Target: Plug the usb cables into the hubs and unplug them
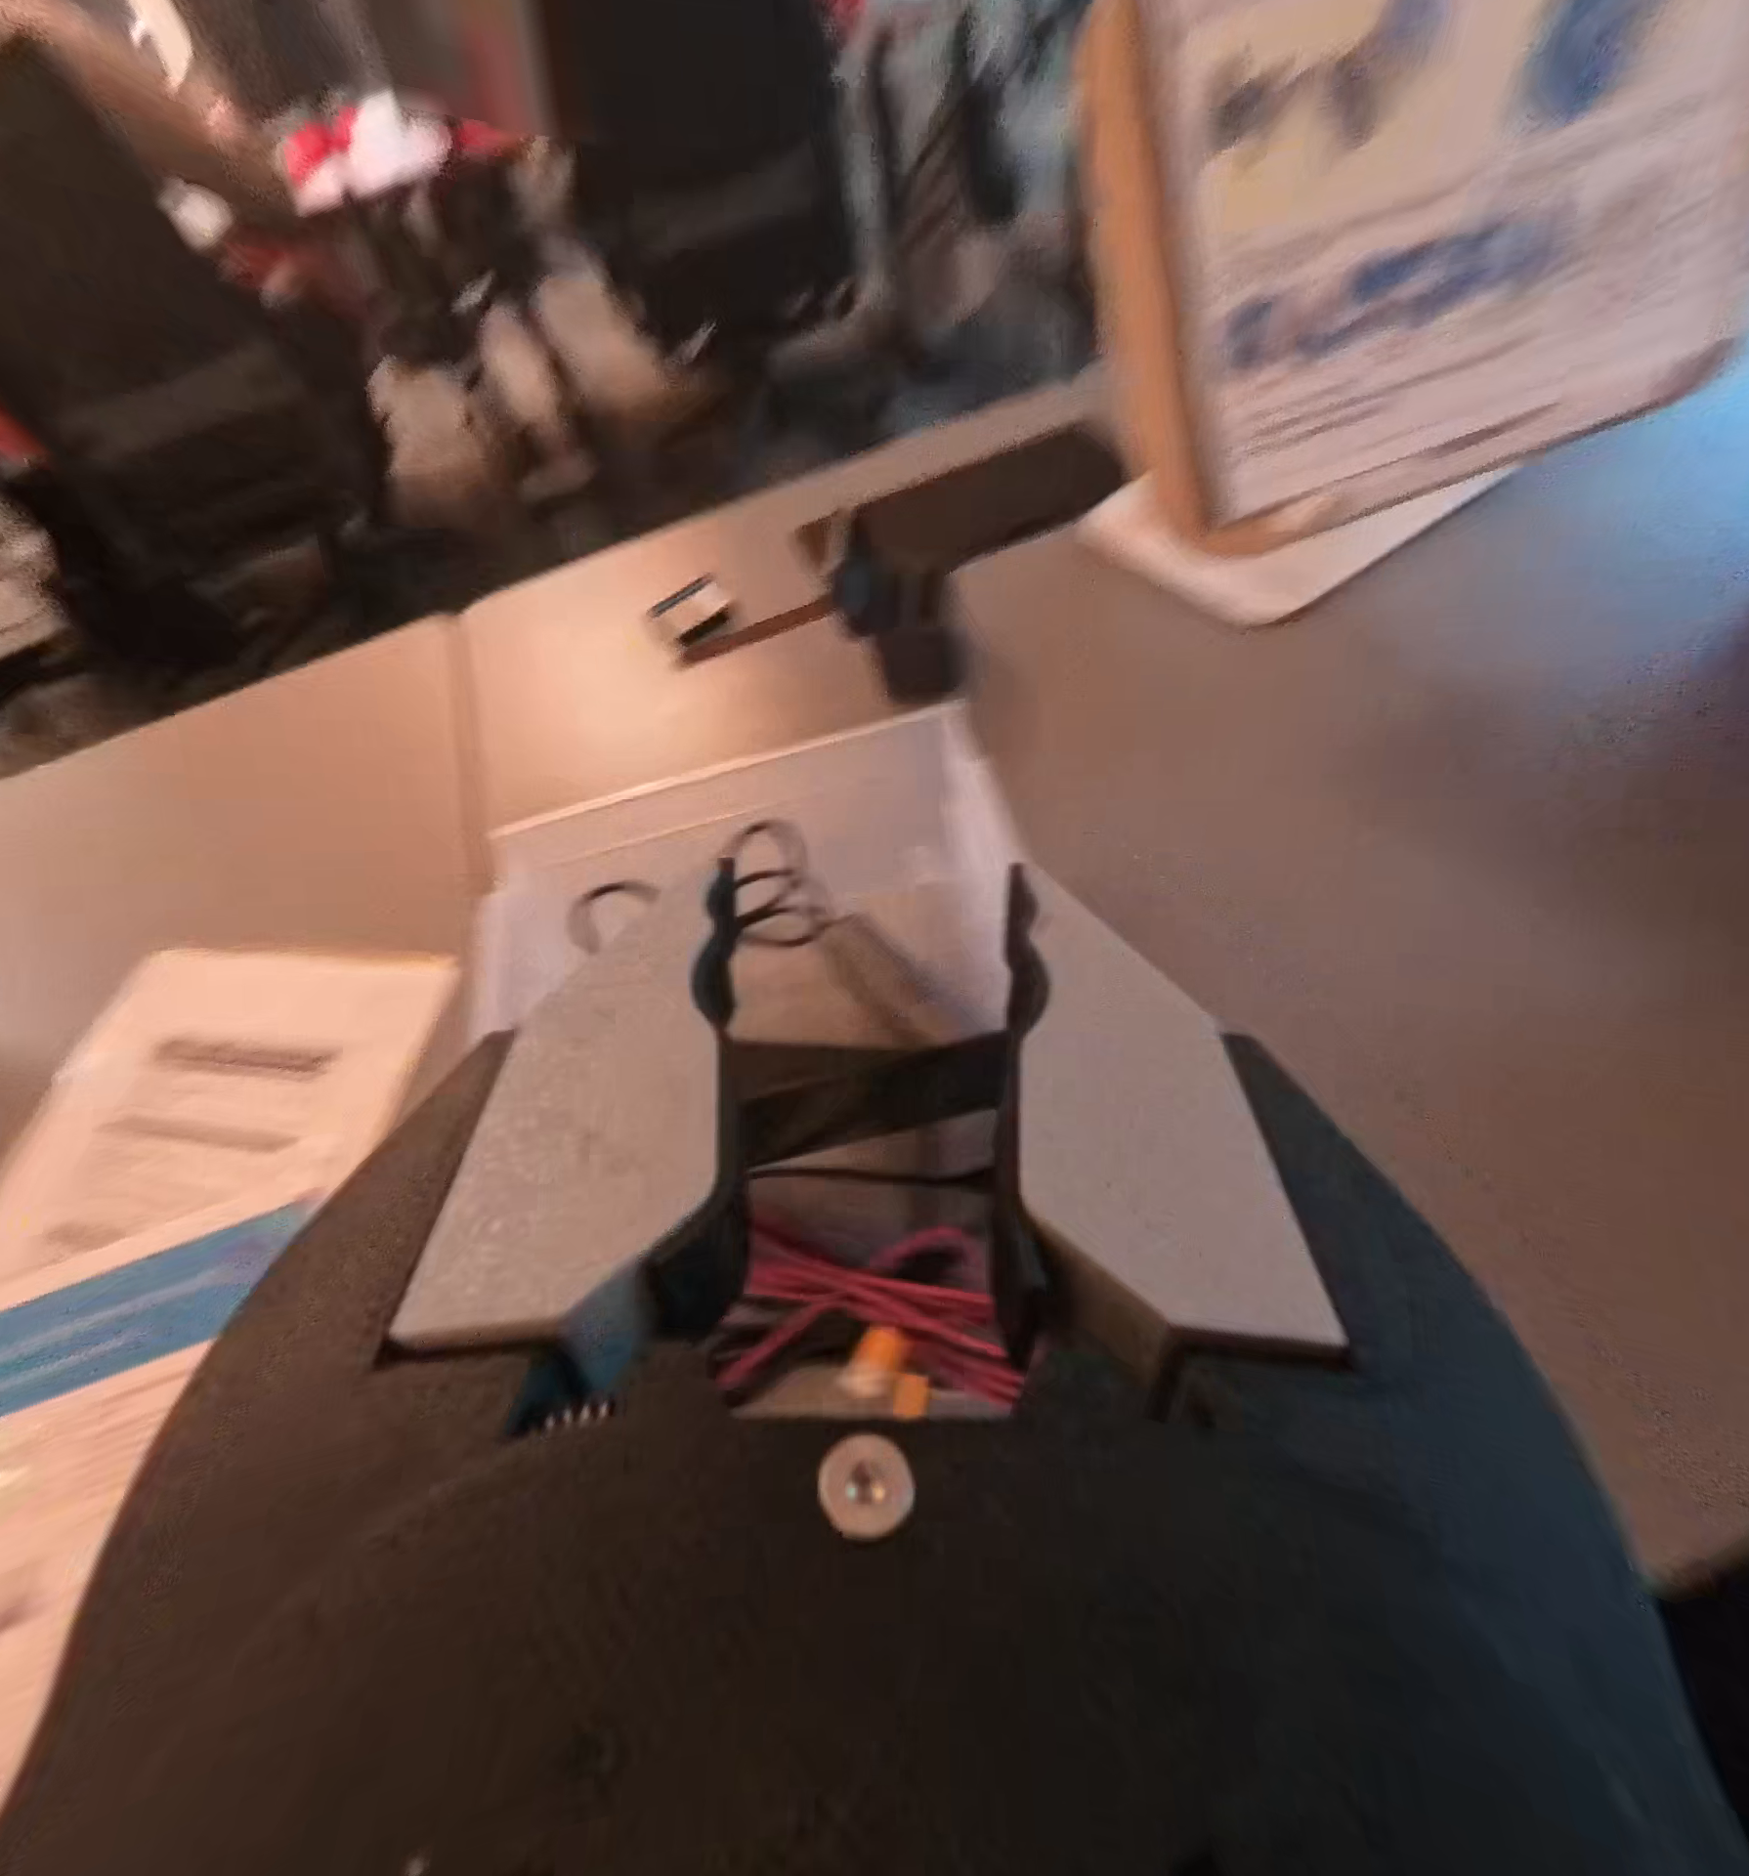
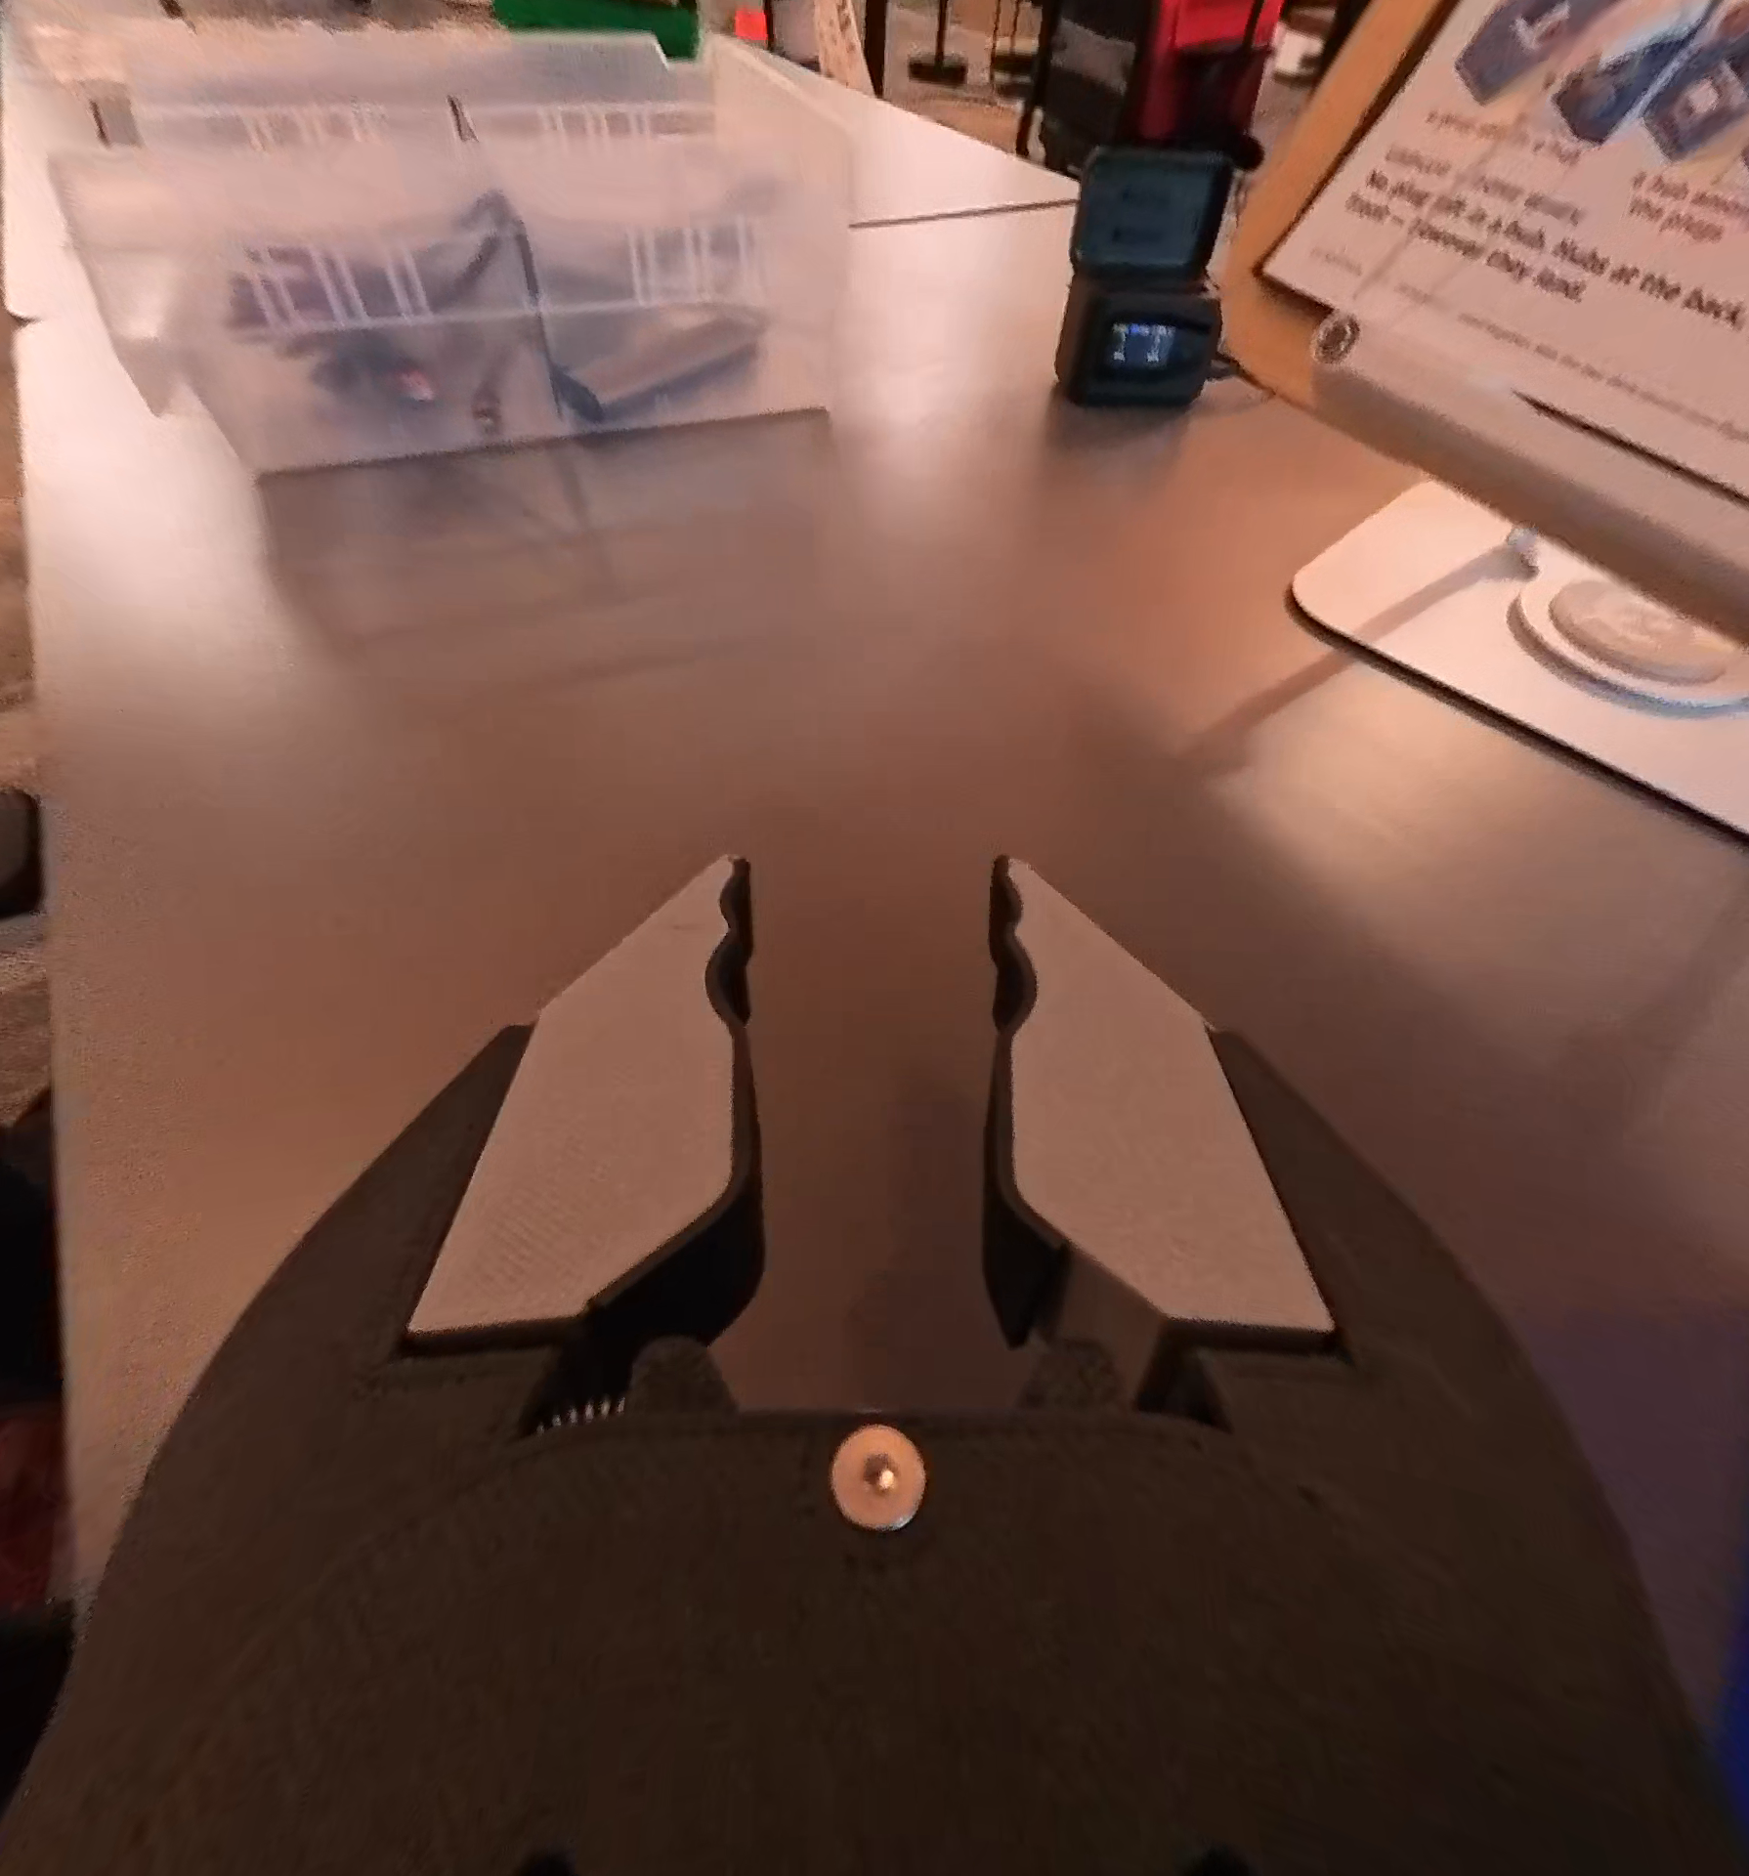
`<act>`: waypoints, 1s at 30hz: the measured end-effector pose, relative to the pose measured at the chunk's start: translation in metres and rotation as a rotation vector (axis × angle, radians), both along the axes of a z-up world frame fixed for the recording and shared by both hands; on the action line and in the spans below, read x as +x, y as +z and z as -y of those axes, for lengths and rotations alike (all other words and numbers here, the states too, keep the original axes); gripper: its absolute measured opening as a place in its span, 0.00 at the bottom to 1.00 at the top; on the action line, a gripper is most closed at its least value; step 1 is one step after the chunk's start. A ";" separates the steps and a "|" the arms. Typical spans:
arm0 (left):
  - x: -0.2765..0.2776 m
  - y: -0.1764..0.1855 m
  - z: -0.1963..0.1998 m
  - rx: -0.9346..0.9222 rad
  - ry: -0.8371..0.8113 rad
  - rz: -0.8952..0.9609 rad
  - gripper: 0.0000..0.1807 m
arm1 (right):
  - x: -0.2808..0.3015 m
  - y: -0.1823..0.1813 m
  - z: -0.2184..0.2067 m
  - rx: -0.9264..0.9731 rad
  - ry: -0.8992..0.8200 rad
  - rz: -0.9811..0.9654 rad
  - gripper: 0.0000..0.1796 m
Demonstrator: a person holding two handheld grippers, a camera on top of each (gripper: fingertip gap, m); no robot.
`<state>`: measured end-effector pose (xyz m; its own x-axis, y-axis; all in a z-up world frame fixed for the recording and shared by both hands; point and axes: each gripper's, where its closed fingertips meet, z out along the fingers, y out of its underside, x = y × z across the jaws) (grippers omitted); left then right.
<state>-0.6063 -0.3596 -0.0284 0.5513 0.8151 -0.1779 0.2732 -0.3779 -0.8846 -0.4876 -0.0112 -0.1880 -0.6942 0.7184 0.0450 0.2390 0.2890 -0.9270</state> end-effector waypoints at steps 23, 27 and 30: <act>-0.158 -0.103 0.079 -0.919 0.239 0.169 0.04 | 0.000 0.001 -0.009 -0.028 -0.038 0.000 0.21; -0.133 -0.024 0.068 -0.790 0.272 0.021 0.04 | -0.003 0.002 -0.014 -0.045 -0.057 0.006 0.20; -0.103 0.028 0.036 -0.716 0.225 -0.083 0.04 | -0.005 0.004 -0.018 -0.043 -0.078 -0.016 0.20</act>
